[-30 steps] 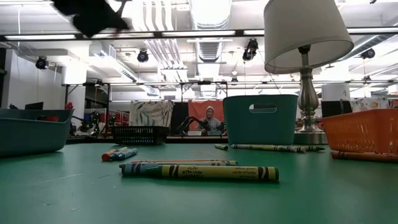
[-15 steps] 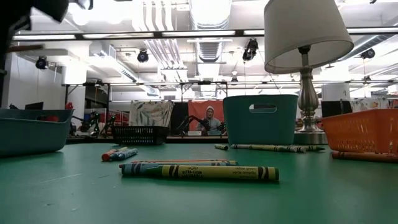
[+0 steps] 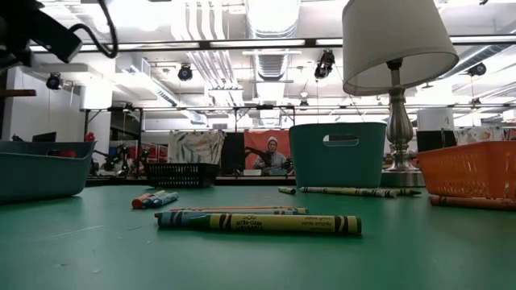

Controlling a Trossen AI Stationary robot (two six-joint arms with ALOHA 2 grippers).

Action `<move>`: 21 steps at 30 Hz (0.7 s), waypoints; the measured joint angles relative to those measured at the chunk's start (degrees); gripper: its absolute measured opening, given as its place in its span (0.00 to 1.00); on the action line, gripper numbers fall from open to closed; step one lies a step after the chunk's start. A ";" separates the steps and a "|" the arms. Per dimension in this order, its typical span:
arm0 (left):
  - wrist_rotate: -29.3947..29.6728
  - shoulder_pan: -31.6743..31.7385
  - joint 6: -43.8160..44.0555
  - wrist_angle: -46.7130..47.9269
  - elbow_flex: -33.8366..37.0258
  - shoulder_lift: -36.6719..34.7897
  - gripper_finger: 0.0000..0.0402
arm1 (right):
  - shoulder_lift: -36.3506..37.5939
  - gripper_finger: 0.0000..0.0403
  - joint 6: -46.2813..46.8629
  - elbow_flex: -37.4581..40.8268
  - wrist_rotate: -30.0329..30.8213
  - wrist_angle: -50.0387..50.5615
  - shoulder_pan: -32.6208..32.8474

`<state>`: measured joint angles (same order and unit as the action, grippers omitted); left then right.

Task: Sort crayons
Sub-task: Put the orange crayon into the blue bin

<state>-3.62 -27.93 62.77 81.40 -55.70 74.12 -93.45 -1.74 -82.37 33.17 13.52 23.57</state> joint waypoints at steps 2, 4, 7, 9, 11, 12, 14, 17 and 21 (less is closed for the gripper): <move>0.31 0.44 -1.93 -2.54 0.02 0.45 0.01 | 0.00 0.34 -0.04 0.01 -0.01 0.00 0.00; 0.66 0.91 -4.46 -4.22 0.19 0.94 0.01 | 0.00 0.34 -0.43 0.04 -0.02 0.17 0.00; 0.68 1.33 -9.53 -5.17 0.69 1.85 0.01 | 0.00 0.35 -0.32 0.04 -0.02 1.43 0.00; 0.68 1.66 -12.16 -5.20 1.32 2.51 0.01 | 0.00 0.35 0.27 0.07 -0.03 2.46 0.00; 0.52 2.24 -14.83 -5.42 2.37 3.06 0.01 | 0.00 0.34 0.66 0.09 -0.06 3.38 0.00; 0.50 2.57 -15.89 -5.56 2.96 3.32 0.01 | 0.00 0.34 0.86 0.09 -0.06 3.70 0.00; 0.50 3.11 -17.85 -5.75 4.04 3.93 0.01 | 0.00 0.33 1.14 0.10 -0.06 4.40 0.00; 0.47 3.70 -20.22 -6.24 5.07 5.03 0.01 | 0.00 0.32 1.17 0.11 -0.06 4.66 0.00; 0.42 4.24 -23.41 -9.90 6.52 6.01 0.01 | 0.00 0.32 1.16 0.11 -0.06 4.68 0.00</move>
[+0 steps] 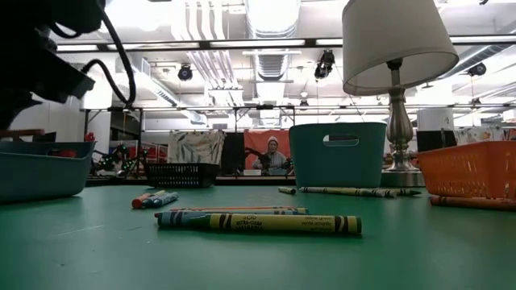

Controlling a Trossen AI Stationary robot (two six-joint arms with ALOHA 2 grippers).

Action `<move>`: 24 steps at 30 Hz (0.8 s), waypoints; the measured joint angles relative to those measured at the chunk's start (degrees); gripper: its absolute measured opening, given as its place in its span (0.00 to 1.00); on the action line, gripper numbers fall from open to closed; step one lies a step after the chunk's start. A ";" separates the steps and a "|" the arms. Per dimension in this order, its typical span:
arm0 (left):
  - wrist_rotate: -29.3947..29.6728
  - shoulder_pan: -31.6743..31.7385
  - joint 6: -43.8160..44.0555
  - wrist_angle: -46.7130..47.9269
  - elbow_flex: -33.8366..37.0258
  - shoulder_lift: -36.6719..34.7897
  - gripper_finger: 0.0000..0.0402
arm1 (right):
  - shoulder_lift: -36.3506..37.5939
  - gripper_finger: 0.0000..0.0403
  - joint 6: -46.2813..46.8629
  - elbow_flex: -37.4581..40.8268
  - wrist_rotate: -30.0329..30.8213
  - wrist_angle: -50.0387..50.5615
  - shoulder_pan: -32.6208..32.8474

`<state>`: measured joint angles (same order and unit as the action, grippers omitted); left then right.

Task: Sort crayons
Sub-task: Put the orange crayon into the blue bin

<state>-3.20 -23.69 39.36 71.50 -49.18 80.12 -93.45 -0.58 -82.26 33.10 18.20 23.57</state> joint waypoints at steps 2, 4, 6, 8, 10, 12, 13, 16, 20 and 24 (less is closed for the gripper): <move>-0.18 0.22 -0.96 -1.78 0.92 0.30 0.01 | 0.00 0.32 0.00 0.00 0.00 0.08 0.00; -0.37 0.33 -1.15 -2.39 1.44 0.62 0.01 | 0.00 0.32 0.05 0.00 0.01 0.13 0.00; -0.35 0.34 -1.17 -2.46 1.78 0.83 0.01 | 0.00 0.32 0.11 0.00 0.01 0.19 0.00; -0.35 0.34 -1.19 -2.55 2.17 0.84 0.01 | 0.00 0.33 0.17 0.00 0.02 0.17 0.00; -0.35 0.32 -1.33 -2.76 2.81 0.84 0.01 | 0.00 0.33 0.17 0.00 0.02 0.15 0.00; -0.35 0.30 -1.37 -3.05 3.67 0.83 0.01 | 0.00 0.32 0.17 0.00 0.02 0.15 0.00; -0.35 0.30 -1.37 -3.13 4.18 0.82 0.01 | 0.00 0.32 0.17 0.00 0.02 0.15 0.00; -0.37 0.30 -1.37 -3.20 5.38 0.82 0.03 | 0.00 0.32 0.17 0.00 0.02 0.14 0.00; -0.11 0.30 -0.80 -3.33 6.27 0.82 0.08 | 0.00 0.32 0.17 0.00 0.02 0.11 0.00; 0.98 0.30 0.91 -3.54 6.57 0.82 0.12 | 0.00 0.32 0.17 0.00 0.04 0.09 0.00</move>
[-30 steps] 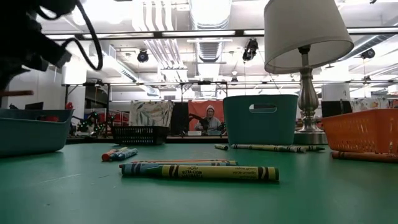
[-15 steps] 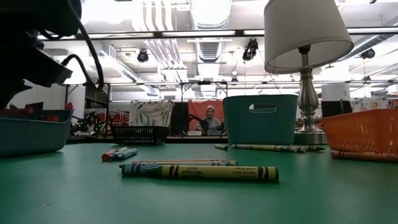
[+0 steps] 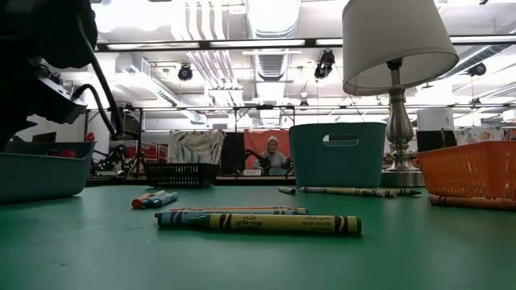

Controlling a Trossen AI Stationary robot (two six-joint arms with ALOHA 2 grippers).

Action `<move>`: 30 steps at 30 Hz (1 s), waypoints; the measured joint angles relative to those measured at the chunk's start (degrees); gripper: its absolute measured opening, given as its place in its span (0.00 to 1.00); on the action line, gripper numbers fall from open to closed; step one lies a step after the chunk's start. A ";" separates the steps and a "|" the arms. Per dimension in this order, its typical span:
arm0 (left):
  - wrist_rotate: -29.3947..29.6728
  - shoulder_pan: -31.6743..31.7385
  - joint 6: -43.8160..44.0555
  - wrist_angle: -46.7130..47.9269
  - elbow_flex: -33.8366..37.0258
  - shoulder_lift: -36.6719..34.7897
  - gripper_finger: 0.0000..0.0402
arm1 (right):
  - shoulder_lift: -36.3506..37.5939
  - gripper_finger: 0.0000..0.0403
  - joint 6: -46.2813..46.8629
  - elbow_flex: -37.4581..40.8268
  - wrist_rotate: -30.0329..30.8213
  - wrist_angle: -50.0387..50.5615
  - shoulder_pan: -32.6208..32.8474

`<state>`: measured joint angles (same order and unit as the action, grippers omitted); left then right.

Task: Sort crayons
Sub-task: Put the orange crayon into the blue bin, then put the blue crayon into the black bin

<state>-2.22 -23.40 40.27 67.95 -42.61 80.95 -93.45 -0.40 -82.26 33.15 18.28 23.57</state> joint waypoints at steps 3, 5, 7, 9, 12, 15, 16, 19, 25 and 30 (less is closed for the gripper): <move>0.02 0.00 0.73 0.01 -0.24 0.00 0.14 | 0.00 0.32 0.00 0.00 0.02 -0.09 0.00; 0.07 0.00 0.74 -0.05 -0.82 0.00 0.16 | 0.00 0.32 0.00 0.00 0.02 -0.11 0.00; 0.13 0.00 0.72 0.12 -1.65 0.00 0.17 | 0.01 0.32 0.00 0.00 0.02 -0.11 0.00; 0.17 0.00 0.72 0.25 -3.04 -0.04 0.18 | 0.26 0.32 0.82 0.00 -0.02 0.12 0.00; 0.36 -0.02 0.67 1.00 -5.91 -0.20 0.18 | 1.69 0.32 3.42 0.00 -0.15 2.58 0.12; 3.26 -0.17 0.08 1.88 -9.45 -0.42 0.19 | 4.02 0.32 8.34 -0.14 -0.67 7.66 0.38; 4.86 -0.19 -0.43 2.40 -10.78 -0.44 0.19 | 4.73 0.32 10.71 -0.34 -1.12 10.02 0.44; 9.75 -0.31 -2.39 2.94 -15.01 -0.54 0.19 | 7.15 0.32 19.03 -0.75 -4.51 16.89 0.43; 22.37 -1.07 -6.55 2.97 -23.07 -0.79 0.19 | 10.94 0.32 38.51 -0.90 -12.83 32.44 0.55; 30.80 -2.44 -13.37 0.66 -28.67 -0.85 0.18 | 11.45 0.32 49.87 -0.90 -20.77 46.56 1.97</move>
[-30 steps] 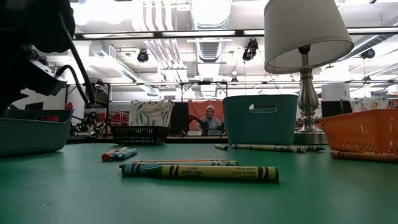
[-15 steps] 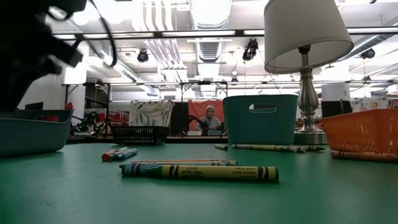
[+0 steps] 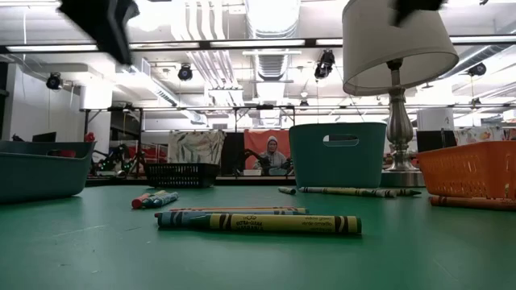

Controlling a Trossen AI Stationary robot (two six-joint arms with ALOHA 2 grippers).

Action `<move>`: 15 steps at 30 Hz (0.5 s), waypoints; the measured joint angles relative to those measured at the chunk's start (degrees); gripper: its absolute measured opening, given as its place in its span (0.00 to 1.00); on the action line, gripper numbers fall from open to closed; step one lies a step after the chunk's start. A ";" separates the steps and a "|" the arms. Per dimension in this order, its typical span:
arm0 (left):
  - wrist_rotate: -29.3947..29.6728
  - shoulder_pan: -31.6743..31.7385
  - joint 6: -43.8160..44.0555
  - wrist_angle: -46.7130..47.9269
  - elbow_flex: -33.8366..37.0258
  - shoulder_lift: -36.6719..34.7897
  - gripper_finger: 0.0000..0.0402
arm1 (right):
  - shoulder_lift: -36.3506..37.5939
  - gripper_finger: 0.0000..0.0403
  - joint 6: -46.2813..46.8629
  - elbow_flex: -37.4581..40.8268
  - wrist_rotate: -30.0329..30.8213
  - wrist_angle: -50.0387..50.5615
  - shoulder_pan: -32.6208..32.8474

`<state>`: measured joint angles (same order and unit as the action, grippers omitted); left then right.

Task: Sort crayons
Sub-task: Put the blue crayon into the black bin

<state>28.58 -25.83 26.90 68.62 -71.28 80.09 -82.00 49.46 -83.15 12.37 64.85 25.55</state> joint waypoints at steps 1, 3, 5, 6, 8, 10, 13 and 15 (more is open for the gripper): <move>0.63 -0.21 -1.95 -1.34 -0.77 -0.04 0.18 | -0.08 0.32 2.61 0.00 -0.97 3.46 0.55; 0.89 -0.43 -6.17 -4.56 -1.87 -0.29 0.17 | -0.38 0.32 8.41 0.00 -2.45 10.01 1.81; 0.92 -0.45 -10.47 -8.57 -2.28 -0.60 0.17 | -0.55 0.32 14.19 0.08 -3.78 15.61 3.59; 0.90 -0.45 -12.71 -10.35 -2.23 -0.78 0.16 | -0.55 0.32 16.60 0.18 -4.10 17.87 4.64; 0.90 -0.43 -16.73 -13.31 -1.84 -1.19 0.16 | -0.47 0.32 21.02 0.41 -4.93 21.23 6.75; 0.92 -0.40 -19.93 -15.19 -1.49 -1.35 0.15 | -0.25 0.32 25.13 0.95 -5.73 23.86 8.87; 0.93 -0.24 -23.13 -16.81 -1.10 -1.41 0.15 | 0.03 0.32 28.89 2.90 -8.73 24.90 10.98; 0.97 -0.14 -24.57 -17.65 -0.96 -1.44 0.15 | 0.15 0.32 31.88 5.52 -12.93 25.07 11.91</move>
<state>29.54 -25.97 2.34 50.96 -72.24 78.65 -81.84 81.34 -77.63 -0.56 89.91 37.46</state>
